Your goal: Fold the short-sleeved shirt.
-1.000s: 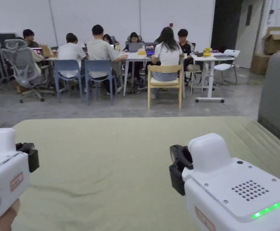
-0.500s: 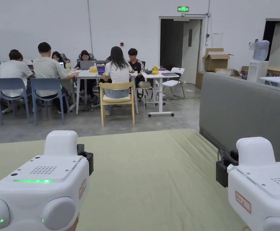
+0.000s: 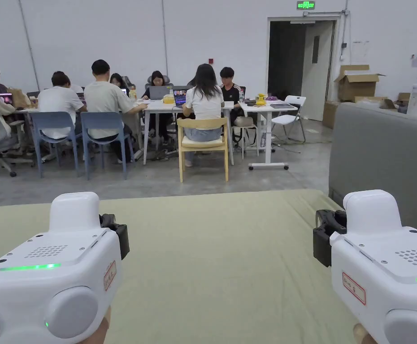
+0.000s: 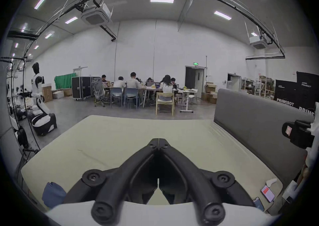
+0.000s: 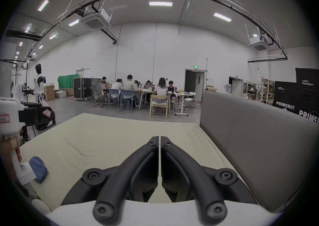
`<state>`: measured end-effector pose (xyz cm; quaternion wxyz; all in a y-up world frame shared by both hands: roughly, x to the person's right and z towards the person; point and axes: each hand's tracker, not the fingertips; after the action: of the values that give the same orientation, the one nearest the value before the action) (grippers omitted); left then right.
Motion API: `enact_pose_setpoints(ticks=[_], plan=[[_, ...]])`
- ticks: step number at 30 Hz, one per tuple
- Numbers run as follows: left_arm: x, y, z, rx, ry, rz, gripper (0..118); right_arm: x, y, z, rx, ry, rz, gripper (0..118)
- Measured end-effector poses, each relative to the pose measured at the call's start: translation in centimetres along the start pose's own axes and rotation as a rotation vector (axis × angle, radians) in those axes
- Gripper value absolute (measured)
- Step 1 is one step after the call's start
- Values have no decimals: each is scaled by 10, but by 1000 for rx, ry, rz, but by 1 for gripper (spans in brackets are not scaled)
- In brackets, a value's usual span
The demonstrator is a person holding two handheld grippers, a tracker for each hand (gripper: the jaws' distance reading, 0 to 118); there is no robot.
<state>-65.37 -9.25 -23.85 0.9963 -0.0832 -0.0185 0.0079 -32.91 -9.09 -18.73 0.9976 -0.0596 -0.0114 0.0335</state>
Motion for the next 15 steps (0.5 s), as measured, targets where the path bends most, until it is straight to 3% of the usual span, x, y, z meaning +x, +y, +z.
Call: enact_pose_setpoints(ticks=[15], plan=[[-8, 10, 9, 31, 25, -4, 1, -11, 12, -3, 21, 24, 18, 8]])
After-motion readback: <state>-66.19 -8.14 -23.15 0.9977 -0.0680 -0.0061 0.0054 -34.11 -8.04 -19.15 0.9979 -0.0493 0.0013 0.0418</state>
